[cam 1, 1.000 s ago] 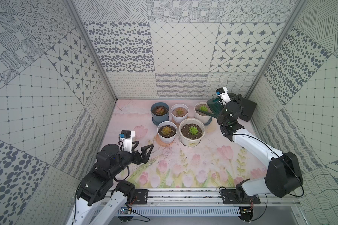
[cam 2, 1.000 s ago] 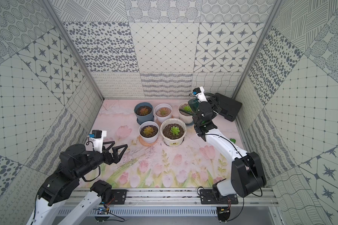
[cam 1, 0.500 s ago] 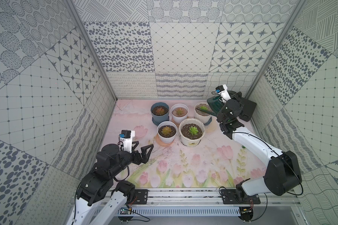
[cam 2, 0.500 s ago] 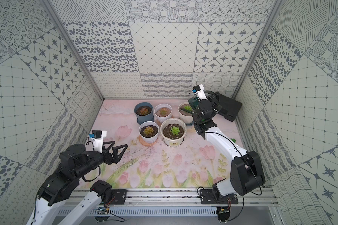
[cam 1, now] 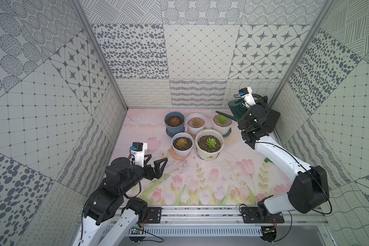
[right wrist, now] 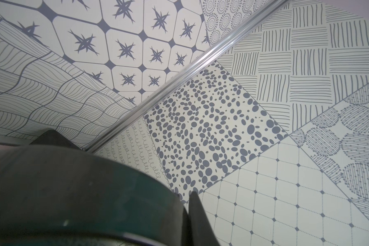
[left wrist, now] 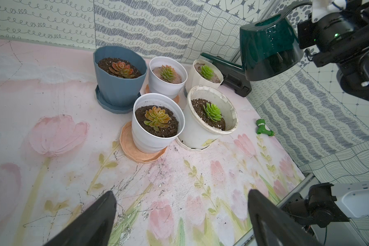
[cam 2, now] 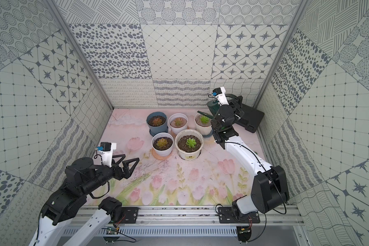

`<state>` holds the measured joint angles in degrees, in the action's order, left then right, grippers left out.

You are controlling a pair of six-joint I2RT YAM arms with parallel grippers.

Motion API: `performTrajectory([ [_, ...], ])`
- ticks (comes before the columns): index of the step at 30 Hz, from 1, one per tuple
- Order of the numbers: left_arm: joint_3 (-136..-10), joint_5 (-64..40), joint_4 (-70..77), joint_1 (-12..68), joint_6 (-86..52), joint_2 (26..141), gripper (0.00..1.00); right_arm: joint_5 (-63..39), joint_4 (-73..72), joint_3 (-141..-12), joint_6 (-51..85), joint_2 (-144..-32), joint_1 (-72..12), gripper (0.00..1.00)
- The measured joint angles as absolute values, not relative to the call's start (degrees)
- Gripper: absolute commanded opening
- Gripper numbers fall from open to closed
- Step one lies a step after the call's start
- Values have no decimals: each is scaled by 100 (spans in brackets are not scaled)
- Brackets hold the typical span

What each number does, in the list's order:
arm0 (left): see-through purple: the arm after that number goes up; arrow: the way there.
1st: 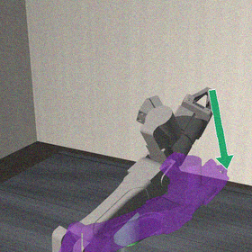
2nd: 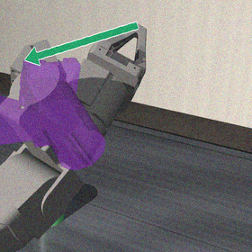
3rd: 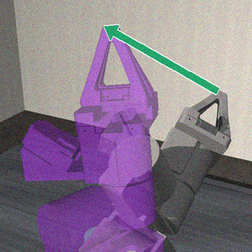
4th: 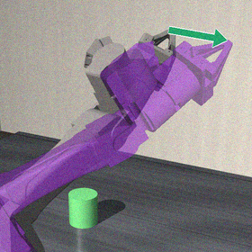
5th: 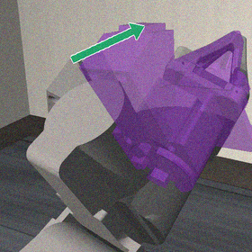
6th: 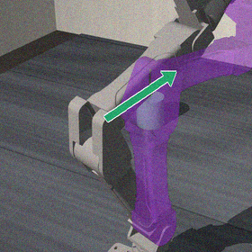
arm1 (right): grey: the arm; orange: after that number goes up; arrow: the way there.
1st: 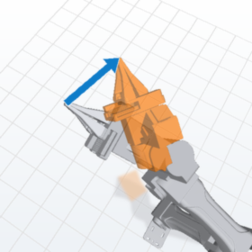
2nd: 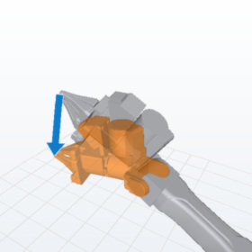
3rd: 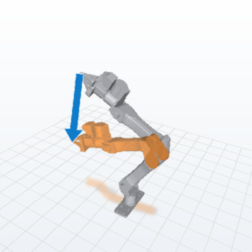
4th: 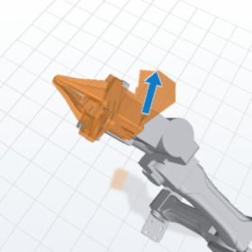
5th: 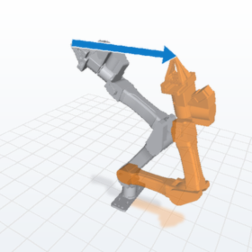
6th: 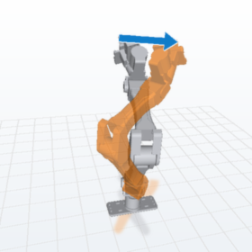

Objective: Water the succulent around the soil edge
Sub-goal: Water the soil of the potted plant with water.

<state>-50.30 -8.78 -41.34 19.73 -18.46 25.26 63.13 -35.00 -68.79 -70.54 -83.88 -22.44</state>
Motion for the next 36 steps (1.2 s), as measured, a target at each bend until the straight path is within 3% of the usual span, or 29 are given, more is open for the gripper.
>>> performTrajectory([
  [10,-5028,-987,-4115,1973,-1846,2515,99,6316,-3489,-6980,-7218,-8788,-2196,0],
  [23,-4661,-1944,-3417,1979,-1935,2178,99,6311,-3122,-6980,-7019,-8829,-1745,0],
  [36,-4390,-884,-3103,1990,-1942,1815,100,6307,-2755,-6799,-6746,-8538,-1592,0],
])
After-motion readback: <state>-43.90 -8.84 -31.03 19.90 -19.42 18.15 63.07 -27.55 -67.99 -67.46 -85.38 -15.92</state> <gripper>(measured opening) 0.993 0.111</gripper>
